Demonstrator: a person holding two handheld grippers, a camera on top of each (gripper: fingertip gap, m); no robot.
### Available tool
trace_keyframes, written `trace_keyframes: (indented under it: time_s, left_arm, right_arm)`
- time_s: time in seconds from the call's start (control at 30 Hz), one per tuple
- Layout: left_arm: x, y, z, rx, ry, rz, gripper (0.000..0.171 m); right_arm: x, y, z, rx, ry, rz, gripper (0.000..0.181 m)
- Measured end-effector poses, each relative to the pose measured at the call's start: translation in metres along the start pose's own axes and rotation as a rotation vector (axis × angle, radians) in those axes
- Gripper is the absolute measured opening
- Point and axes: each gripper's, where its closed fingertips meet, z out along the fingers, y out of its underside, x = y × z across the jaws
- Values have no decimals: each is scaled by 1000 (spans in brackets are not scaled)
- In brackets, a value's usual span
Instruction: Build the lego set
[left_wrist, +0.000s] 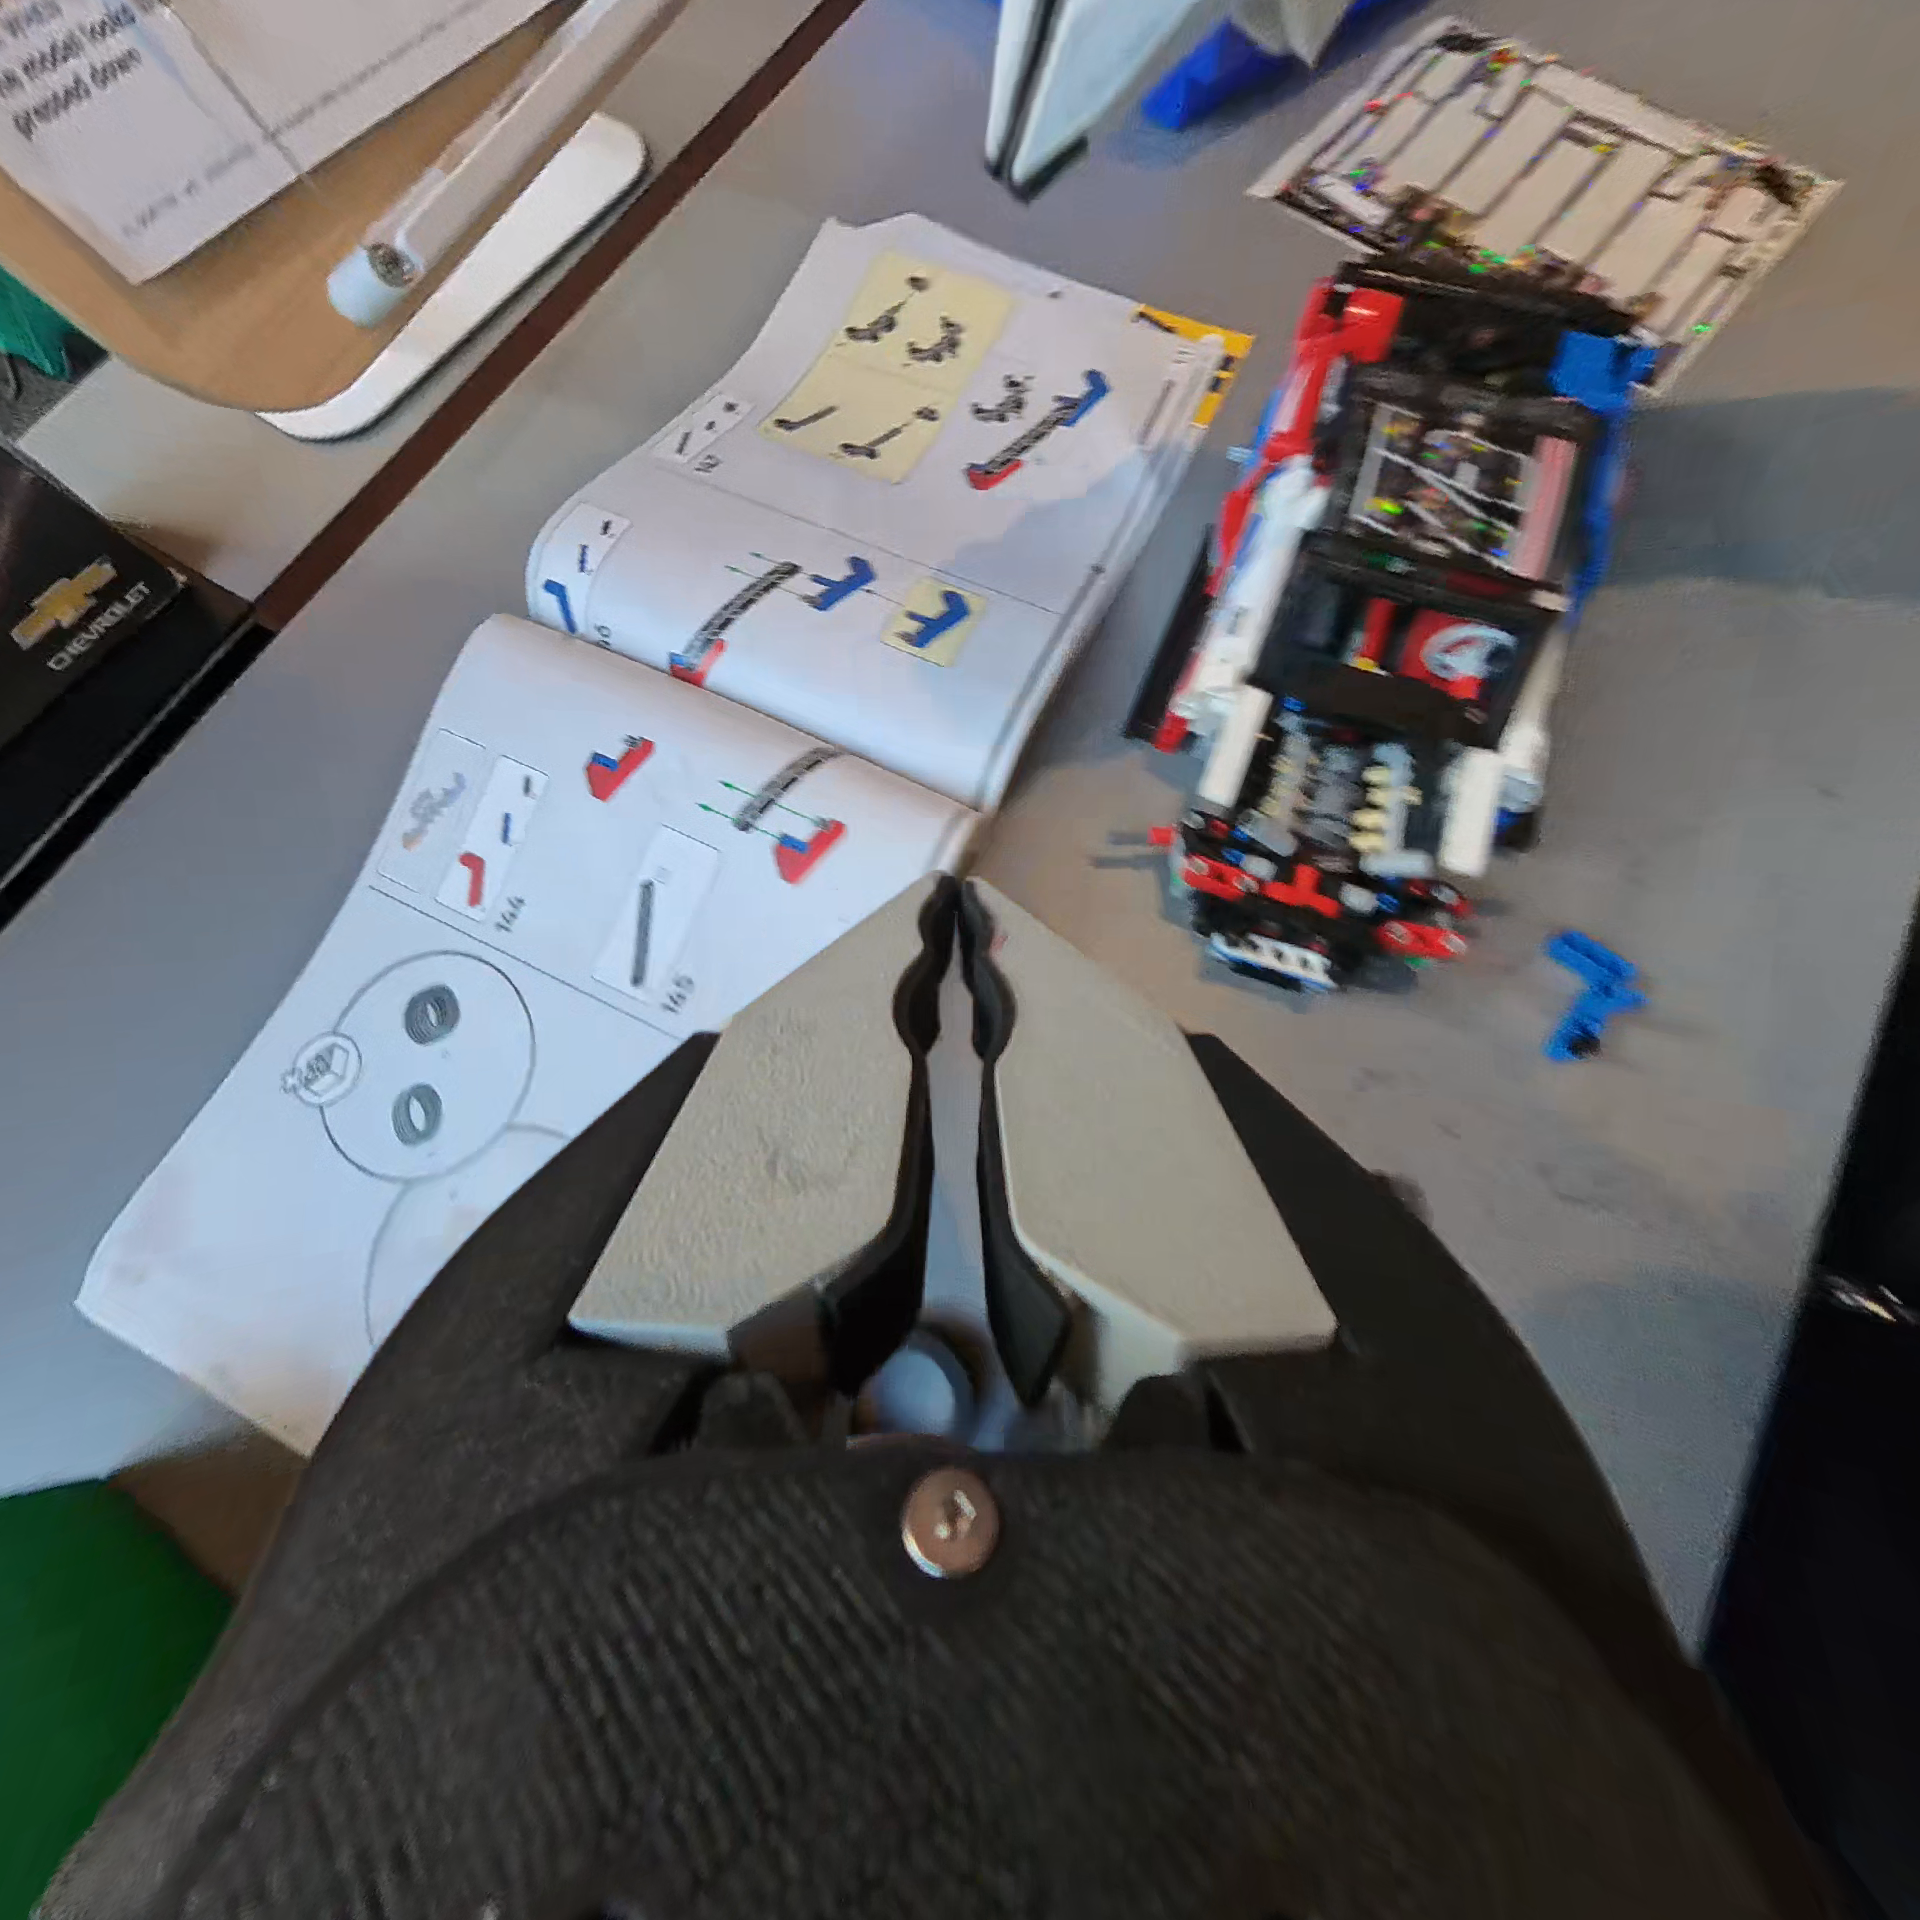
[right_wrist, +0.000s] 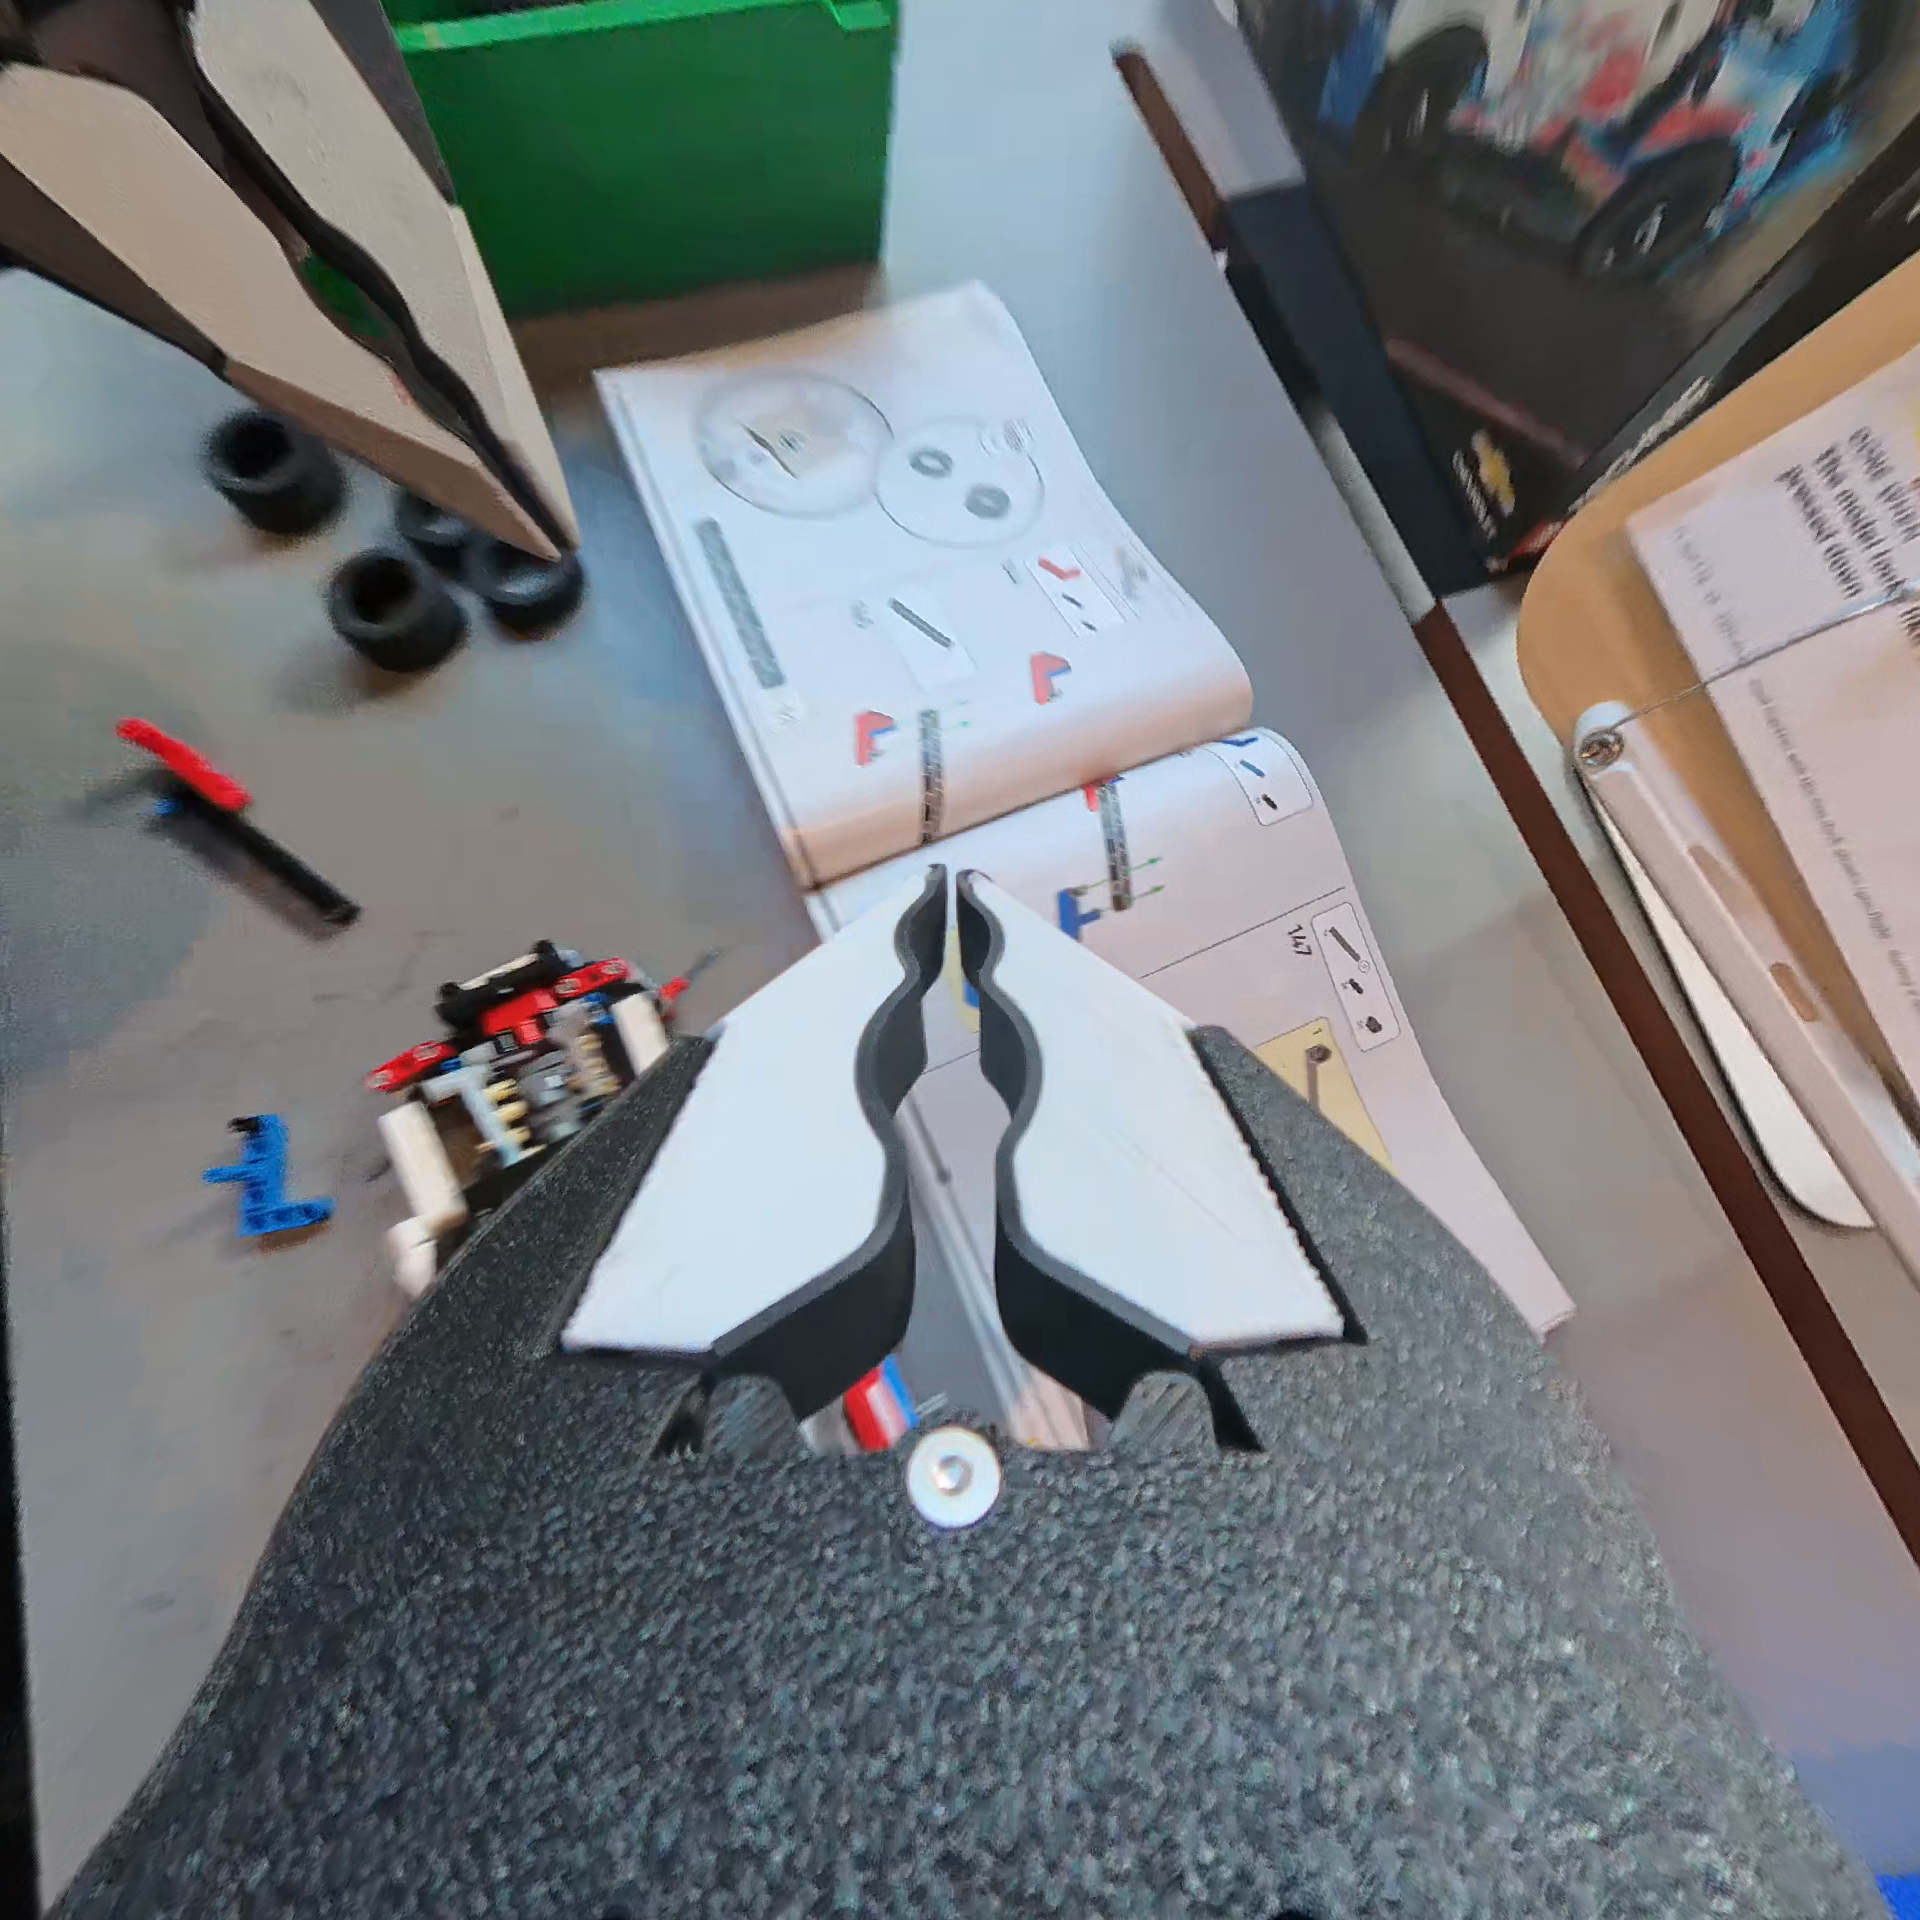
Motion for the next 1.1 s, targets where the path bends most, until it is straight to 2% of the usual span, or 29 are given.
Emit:
trace_keyframes:
  time_s: [0.07, 0.1, 0.13, 0.17, 0.3, 0.43, 0.53, 0.63, 0.9, 1.1]
  left_arm:
    - [27, 14, -23, 11, 17, 21, 0]
    - [37, 25, -31, 3, 25, 14, 7]
    - [45, 37, -38, -12, 25, -13, 30]
    - [54, 50, -43, -32, 40, -46, 38]
    - [85, 89, -53, -38, 91, -188, 44]
    - [106, 114, -47, -32, 125, -281, 50]
    - [116, 130, -39, -86, 150, -321, 55]
    - [122, 137, -33, -105, 169, -329, 55]
    - [133, 166, -22, -229, 139, -230, 52]
    - [134, 169, -32, -171, 150, -249, 50]
  right_arm:
    - [-25, 1, -25, 67, -15, -16, 1]
    - [-38, 5, -36, 90, -25, -22, 1]
    - [-52, 10, -45, 110, -37, -23, 1]
    - [-68, 15, -53, 130, -55, -24, 1]
    - [-129, 45, -69, 186, -126, -42, 1]
    - [-171, 80, -52, 189, -147, -16, 0]
    - [-187, 99, -33, 181, -152, 34, 2]
    - [-199, 104, -23, 206, -131, 12, 3]
    - [-222, 113, 1, 178, -109, -25, 10]
    - [-234, 98, 10, 193, -148, -38, 13]
